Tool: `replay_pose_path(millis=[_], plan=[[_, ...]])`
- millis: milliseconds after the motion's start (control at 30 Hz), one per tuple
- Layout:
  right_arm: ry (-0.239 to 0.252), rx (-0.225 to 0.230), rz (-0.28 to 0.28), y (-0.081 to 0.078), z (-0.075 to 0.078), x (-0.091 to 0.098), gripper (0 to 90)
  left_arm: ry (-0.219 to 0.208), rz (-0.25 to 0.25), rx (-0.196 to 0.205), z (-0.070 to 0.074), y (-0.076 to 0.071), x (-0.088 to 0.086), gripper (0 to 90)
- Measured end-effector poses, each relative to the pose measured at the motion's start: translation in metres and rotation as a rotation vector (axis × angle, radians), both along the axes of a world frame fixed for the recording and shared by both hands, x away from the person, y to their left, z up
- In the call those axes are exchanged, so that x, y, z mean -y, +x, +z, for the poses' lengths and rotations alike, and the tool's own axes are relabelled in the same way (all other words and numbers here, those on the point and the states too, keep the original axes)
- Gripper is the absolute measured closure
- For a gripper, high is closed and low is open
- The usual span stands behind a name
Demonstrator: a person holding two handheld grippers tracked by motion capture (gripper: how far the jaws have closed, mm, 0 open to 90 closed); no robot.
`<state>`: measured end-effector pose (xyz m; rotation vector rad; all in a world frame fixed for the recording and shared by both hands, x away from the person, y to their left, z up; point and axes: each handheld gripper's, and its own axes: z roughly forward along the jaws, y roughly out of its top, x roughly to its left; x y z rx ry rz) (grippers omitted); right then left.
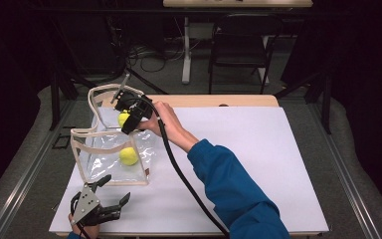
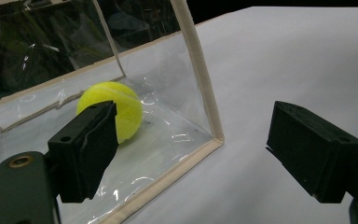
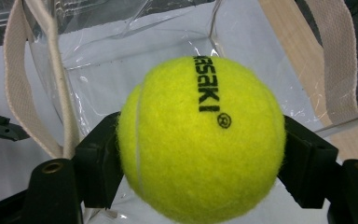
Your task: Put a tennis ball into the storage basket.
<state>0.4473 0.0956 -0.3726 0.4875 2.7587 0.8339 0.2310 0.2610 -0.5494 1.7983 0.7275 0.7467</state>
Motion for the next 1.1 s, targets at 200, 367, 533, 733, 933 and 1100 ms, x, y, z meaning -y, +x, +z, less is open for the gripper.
replay_pose_path(millis=[200, 367, 533, 733, 933, 1100], plan=[[0.025, 0.03, -0.012, -0.002, 0.006, 0.003, 15.4, -0.002, -0.002, 0.001, 0.0, 0.0, 0.0, 15.9], [0.084, 0.049, -0.025, -0.002, 0.017, 0.015, 11.4, -0.001, -0.003, -0.001, 0.0, 0.0, 0.0, 15.9], [0.114, 0.042, -0.033, -0.001, 0.024, 0.03, 5.6, 0.0, -0.002, -0.001, 0.0, 0.0, 0.0, 15.9], [0.139, 0.039, -0.029, -0.005, 0.03, 0.044, 1.5, 0.001, -0.002, -0.001, 0.0, 0.0, 0.001, 15.9], [0.142, 0.036, -0.027, -0.01, 0.033, 0.059, 0.1, 0.002, -0.002, -0.001, 0.0, 0.0, 0.001, 15.9], [0.149, 0.03, -0.044, -0.011, 0.032, 0.074, 0.0, 0.004, 0.0, 0.0, 0.0, 0.0, 0.002, 15.9]])
